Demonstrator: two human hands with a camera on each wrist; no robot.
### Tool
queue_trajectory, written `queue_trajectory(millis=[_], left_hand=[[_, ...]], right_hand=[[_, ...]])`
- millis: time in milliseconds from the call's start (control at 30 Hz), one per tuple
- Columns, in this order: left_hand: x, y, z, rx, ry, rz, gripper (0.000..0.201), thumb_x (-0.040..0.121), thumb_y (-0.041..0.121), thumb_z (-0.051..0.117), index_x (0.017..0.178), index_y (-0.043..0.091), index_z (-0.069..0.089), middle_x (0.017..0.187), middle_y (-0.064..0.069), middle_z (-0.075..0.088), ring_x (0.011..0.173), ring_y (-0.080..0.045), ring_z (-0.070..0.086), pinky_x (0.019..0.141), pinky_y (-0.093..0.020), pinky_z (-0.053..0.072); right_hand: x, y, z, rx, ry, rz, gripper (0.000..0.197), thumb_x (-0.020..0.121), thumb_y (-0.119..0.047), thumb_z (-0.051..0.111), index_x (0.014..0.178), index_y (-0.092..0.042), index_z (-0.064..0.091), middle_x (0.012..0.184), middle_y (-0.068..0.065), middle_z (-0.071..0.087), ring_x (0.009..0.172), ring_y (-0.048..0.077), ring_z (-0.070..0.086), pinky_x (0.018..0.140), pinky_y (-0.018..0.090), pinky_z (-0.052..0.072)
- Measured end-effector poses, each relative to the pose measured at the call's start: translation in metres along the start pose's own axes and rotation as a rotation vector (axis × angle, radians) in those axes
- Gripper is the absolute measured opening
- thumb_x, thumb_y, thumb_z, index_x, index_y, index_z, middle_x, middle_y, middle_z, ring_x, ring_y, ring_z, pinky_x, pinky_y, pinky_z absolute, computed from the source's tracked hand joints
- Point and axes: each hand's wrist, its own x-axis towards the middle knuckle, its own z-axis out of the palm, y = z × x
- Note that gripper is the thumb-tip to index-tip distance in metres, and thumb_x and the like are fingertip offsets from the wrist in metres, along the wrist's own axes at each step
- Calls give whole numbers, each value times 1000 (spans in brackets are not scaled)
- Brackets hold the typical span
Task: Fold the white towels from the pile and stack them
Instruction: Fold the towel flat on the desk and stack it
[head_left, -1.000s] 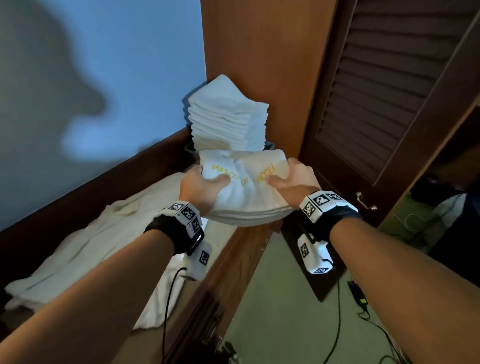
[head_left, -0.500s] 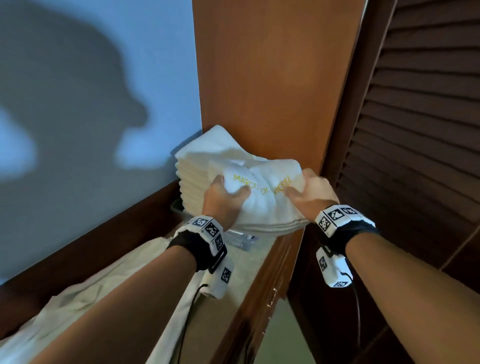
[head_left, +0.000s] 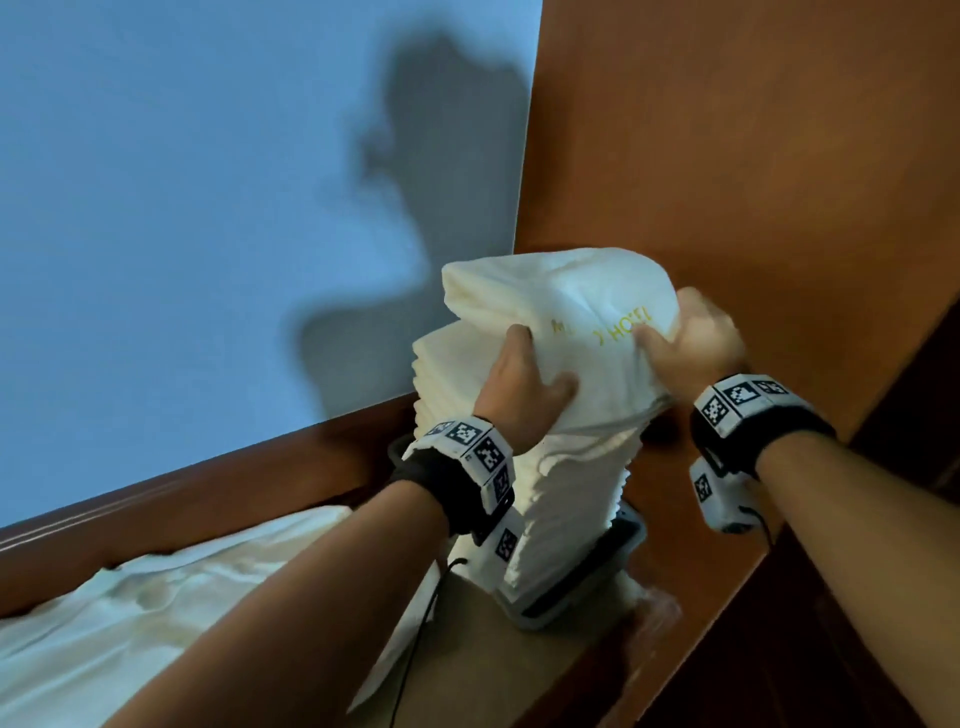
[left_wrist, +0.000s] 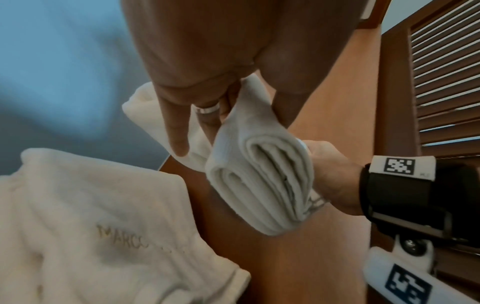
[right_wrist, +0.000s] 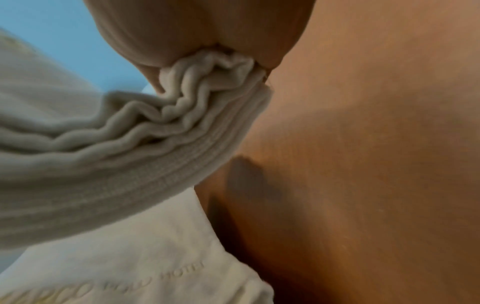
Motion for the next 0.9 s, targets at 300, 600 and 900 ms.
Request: queue_trajectory(millis=[300, 600, 900], left_hand=[[20, -52, 40, -421, 109, -573, 51, 85, 21, 78, 120, 12, 42, 124, -15, 60, 103, -33, 67, 70, -61, 59], [4, -67, 47, -416, 59, -767, 48, 82, 20, 82, 114, -6, 60, 108, -30, 69, 84, -41, 72, 66, -47, 61], [72, -73, 6, 622, 154, -238, 76, 89, 67, 54, 148, 24, 33, 151, -8, 33, 136, -34, 39, 107, -48, 38]], right_hand=[[49, 47, 90, 112, -278, -40, 40, 86, -51, 65, 97, -17, 49, 102, 12, 64, 88, 33, 62, 75, 43, 53], [54, 95, 113, 39, -607, 55, 34, 96, -38, 59, 113, -9, 54, 121, 18, 62, 105, 36, 60, 82, 38, 45], [23, 40, 112, -118, -394, -443, 58, 88, -59, 52, 135, -24, 49, 139, 4, 46, 122, 28, 42, 101, 44, 37]])
